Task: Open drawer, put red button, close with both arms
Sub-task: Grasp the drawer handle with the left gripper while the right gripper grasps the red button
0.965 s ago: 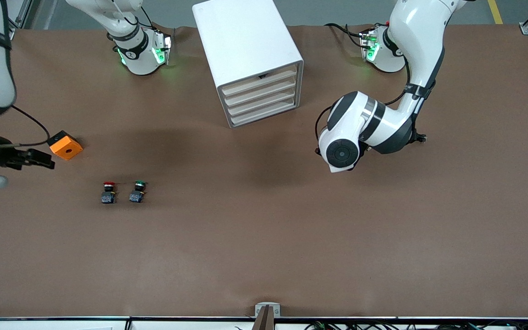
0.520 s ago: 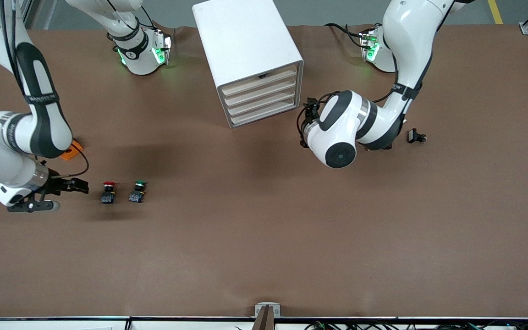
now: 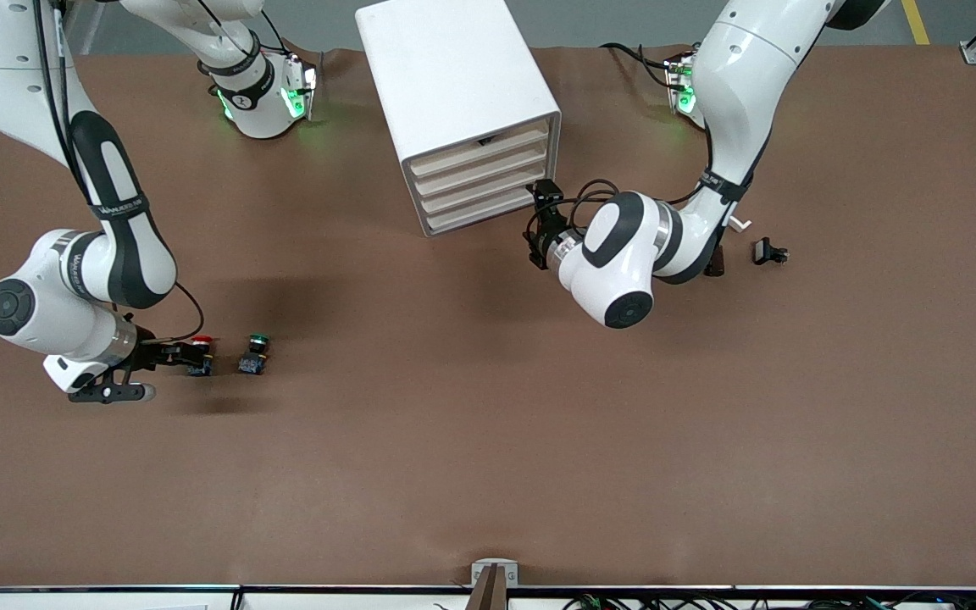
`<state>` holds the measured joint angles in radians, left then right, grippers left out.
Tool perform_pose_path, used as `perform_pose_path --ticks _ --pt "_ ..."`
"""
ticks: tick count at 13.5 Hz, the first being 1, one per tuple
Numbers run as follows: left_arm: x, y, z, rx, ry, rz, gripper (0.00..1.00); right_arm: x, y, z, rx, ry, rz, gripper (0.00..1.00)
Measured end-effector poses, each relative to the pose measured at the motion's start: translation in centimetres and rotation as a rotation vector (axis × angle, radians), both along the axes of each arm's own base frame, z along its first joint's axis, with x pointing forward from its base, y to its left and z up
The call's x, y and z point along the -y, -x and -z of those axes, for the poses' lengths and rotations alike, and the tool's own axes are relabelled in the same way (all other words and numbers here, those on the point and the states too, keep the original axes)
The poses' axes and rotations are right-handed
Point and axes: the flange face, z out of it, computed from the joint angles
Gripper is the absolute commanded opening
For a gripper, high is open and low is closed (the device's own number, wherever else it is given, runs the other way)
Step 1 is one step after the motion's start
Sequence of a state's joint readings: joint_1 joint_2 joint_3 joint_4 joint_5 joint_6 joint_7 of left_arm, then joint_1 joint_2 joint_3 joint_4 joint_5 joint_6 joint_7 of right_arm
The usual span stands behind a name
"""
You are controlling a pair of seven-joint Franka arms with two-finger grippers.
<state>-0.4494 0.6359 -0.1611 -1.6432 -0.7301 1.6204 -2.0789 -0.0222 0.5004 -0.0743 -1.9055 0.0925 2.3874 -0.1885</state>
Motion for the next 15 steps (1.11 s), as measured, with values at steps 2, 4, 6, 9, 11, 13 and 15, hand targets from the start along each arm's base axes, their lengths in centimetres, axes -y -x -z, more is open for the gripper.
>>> perform_pose_path --ticks 2,4,6,9,11,13,15 --pt "0.4 0.3 1.3 -0.065 -0.046 -0.057 0.88 -0.4 0.3 1.5 0.026 0.008 -0.004 1.00" --pt "1.1 1.0 2.5 -0.127 -0.088 -0.099 0.68 -0.4 0.9 3.3 0.023 0.012 -0.004 1.00" --pt "2.0 1.9 2.9 -0.172 -0.113 -0.105 0.67 -0.4 1.2 4.2 0.012 0.013 -0.003 1.00" --pt "2.9 2.5 2.2 -0.212 -0.107 -0.099 0.61 -0.3 1.8 4.9 0.019 0.016 0.000 1.00" --pt "3.2 2.7 1.9 -0.228 -0.092 -0.104 0.55 -0.3 2.3 5.4 0.028 0.019 0.001 1.00" --pt "4.1 3.6 1.9 -0.238 -0.088 -0.086 0.50 -0.3 2.5 5.6 0.025 0.019 0.001 0.91" --pt "5.3 5.2 2.2 -0.248 -0.093 -0.058 0.49 -0.3 2.5 5.6 0.024 0.019 0.001 0.60"
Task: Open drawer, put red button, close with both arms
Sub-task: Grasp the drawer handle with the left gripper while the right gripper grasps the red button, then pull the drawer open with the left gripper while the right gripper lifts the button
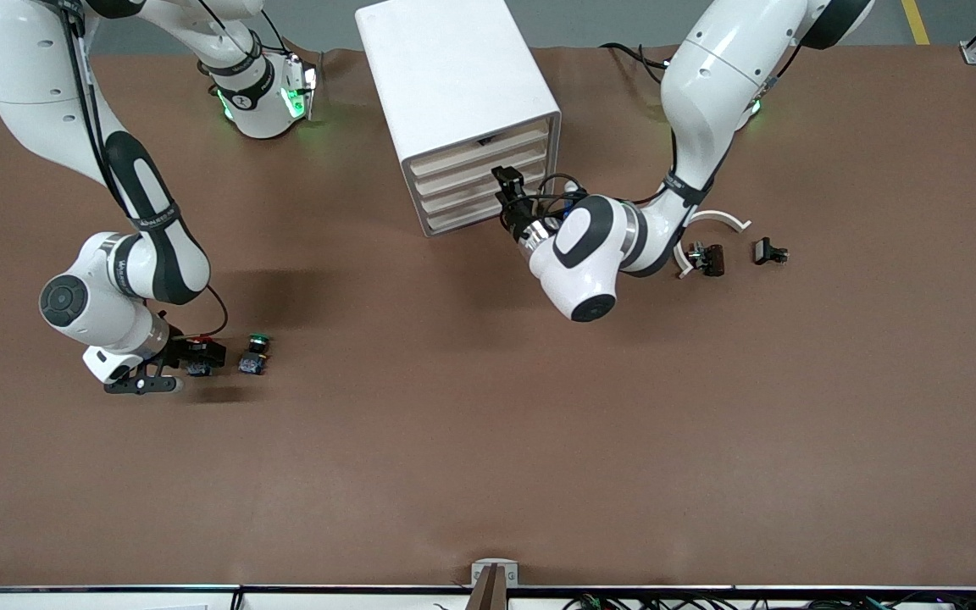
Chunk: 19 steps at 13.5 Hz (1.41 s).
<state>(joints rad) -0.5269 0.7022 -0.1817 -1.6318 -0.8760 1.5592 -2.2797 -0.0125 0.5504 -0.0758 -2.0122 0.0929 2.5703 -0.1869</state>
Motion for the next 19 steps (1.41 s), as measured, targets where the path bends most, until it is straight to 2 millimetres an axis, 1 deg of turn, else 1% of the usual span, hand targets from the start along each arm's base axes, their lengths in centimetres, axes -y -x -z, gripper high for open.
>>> perform_pose_path --ticks 1,2,3,4,8,10,11,12,14,15,16,18,19 --pt "0.7 1.0 0.3 -0.007 -0.002 0.017 0.40 0.0 0.0 0.0 -0.001 0.000 -0.001 0.48" --pt "1.3 1.8 0.5 -0.012 -0.005 0.031 0.23 -0.1 0.0 0.0 -0.001 0.000 -0.002 0.33" --pt "1.6 2.3 0.7 -0.016 -0.008 0.040 0.09 -0.1 0.0 0.0 -0.001 0.000 -0.002 0.16" --pt "1.7 2.5 0.9 -0.016 -0.010 0.041 0.00 -0.2 0.0 0.0 -0.001 0.000 -0.003 0.00" --pt "1.2 2.1 1.7 -0.016 -0.020 0.024 0.00 -0.2 -0.1 -0.2 0.001 0.000 -0.003 0.00" --pt "1.0 1.6 1.6 -0.013 -0.019 0.016 0.00 -0.3 -0.3 -0.9 -0.038 -0.009 -0.002 0.00" --pt "0.7 1.1 1.5 -0.008 -0.020 0.008 0.00 -0.4 -0.6 -2.1 -0.075 -0.018 0.007 0.00" --pt "0.1 0.2 1.4 0.002 -0.023 -0.008 0.00 -0.5 -1.0 -4.0 -0.107 -0.027 0.030 0.00" --pt "-1.7 -2.4 1.0 0.025 -0.029 -0.050 0.00 -1.2 -1.7 -8.6 -0.150 -0.039 0.091 0.00" --pt "-2.7 -3.8 0.6 0.039 -0.028 -0.074 0.00 -2.0 -1.8 -10.7 -0.159 -0.041 0.122 0.00" --pt "-3.6 -5.1 0.3 0.052 -0.025 -0.097 0.00 -3.0 -1.9 -12.4 -0.160 -0.041 0.155 0.00" --pt "-5.5 -7.5 -0.4 0.071 -0.018 -0.141 0.00 -5.1 -1.6 -14.6 -0.162 -0.037 0.225 0.00" --pt "-6.3 -8.2 -0.4 0.074 -0.016 -0.157 0.38 -6.5 -1.4 -15.4 -0.163 -0.034 0.267 0.00"
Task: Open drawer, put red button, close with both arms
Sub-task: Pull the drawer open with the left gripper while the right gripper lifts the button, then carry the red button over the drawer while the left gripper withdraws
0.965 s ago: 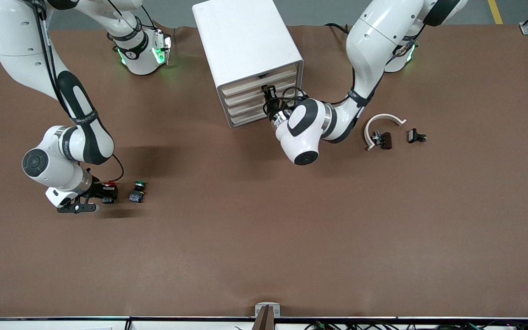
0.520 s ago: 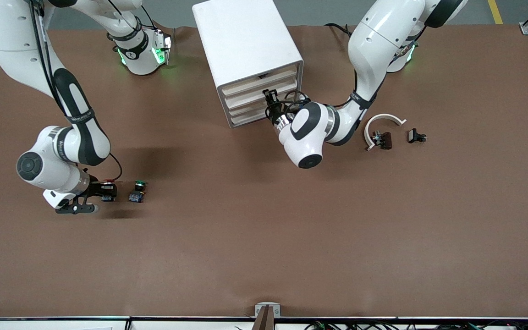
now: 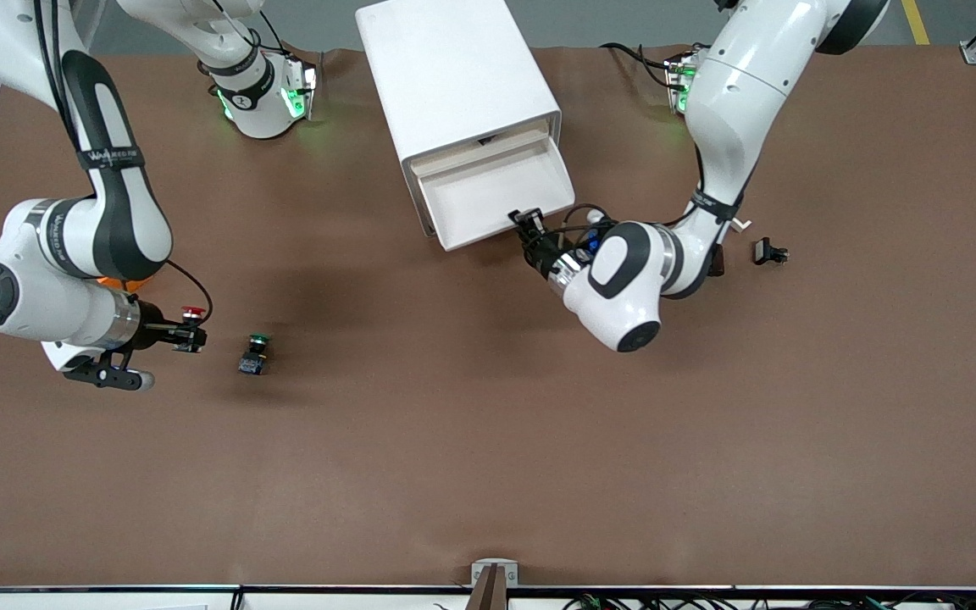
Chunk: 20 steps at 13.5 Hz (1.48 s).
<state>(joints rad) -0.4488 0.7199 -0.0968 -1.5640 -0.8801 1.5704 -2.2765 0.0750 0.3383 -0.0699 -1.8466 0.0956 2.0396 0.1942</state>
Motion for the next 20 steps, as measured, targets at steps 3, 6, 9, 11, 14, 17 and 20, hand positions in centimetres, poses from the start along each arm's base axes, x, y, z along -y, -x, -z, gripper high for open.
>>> perform_pose_path --ticks 3,6,9,11,14,17,20 --pt "-1.2 -2.0 -0.7 0.035 0.009 -0.042 1.00 -6.6 0.8 -3.1 0.008 0.006 0.145 0.00" --pt "-2.5 -4.7 -3.1 0.079 0.039 -0.073 1.00 -14.8 2.7 -6.1 0.015 -0.027 0.296 0.00" --pt "-6.5 -8.0 -7.4 0.114 0.083 -0.035 1.00 -23.5 6.0 -8.3 0.019 -0.019 0.400 0.00" --pt "-10.0 -9.7 -10.3 0.207 0.085 0.056 1.00 -28.4 8.5 -9.2 0.022 -0.017 0.455 0.00" --pt "-14.7 -10.3 -14.5 0.366 0.040 0.236 1.00 -34.8 12.1 -9.5 0.037 -0.026 0.528 0.00" --pt "-16.9 -10.1 -17.7 0.514 -0.002 0.447 1.00 -39.7 15.8 -9.3 0.064 -0.007 0.576 0.00" --pt "-18.9 -10.1 -21.1 0.668 0.115 0.720 1.00 -44.1 19.6 -7.5 0.088 0.034 0.602 0.00"
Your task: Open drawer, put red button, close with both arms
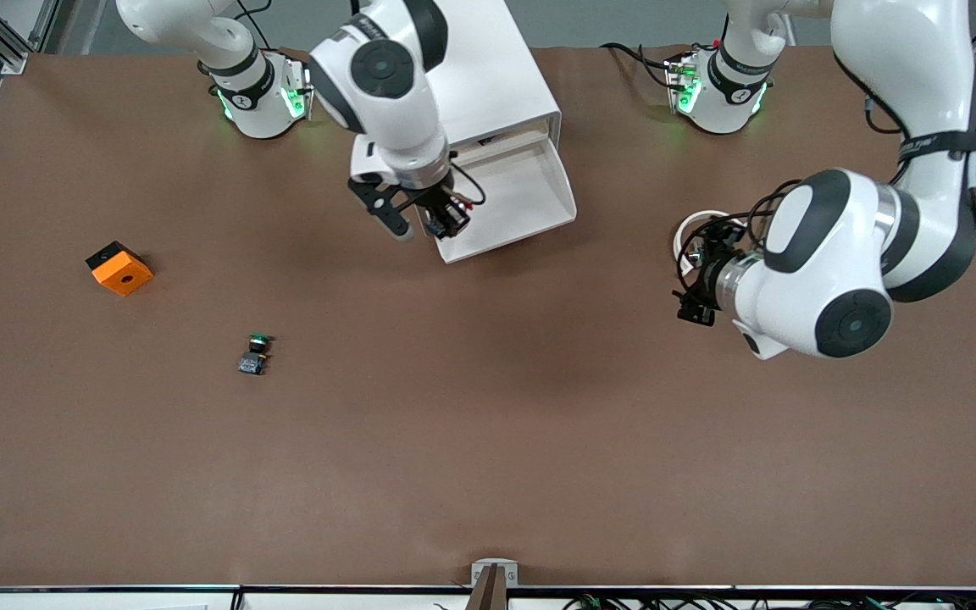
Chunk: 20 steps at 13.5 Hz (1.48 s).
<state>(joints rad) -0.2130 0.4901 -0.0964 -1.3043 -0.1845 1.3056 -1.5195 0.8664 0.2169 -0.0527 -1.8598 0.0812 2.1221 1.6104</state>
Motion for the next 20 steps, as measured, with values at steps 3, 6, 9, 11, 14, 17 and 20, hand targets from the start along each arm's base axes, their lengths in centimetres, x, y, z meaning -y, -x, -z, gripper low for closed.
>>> perform_pose_path --ticks 3,6,9,11,14,17,20 --pt "-3.7 0.0 -4.5 0.105 0.105 0.288 1.00 -3.3 2.7 3.3 0.010 0.041 -0.004 0.00" --pt "-6.9 1.0 -8.4 0.170 0.193 0.527 1.00 -5.4 3.6 5.1 0.006 0.054 -0.019 0.00" --pt "-10.3 2.4 -10.9 0.210 0.275 0.691 1.00 -7.6 3.5 5.5 0.015 0.045 0.021 0.00" --pt "-11.7 3.7 -11.9 0.263 0.303 0.776 1.00 -8.7 3.7 5.9 0.018 0.042 0.018 0.00" --pt "-12.8 6.6 -11.8 0.369 0.306 0.896 1.00 -9.7 4.4 6.1 0.020 0.041 0.003 0.00" --pt "-13.1 9.5 -10.5 0.428 0.287 0.945 1.00 -10.2 5.2 6.1 0.018 0.044 -0.011 0.99" --pt "-12.4 10.8 -8.2 0.473 0.277 1.005 1.00 -10.3 5.3 6.1 0.018 0.045 -0.014 1.00"
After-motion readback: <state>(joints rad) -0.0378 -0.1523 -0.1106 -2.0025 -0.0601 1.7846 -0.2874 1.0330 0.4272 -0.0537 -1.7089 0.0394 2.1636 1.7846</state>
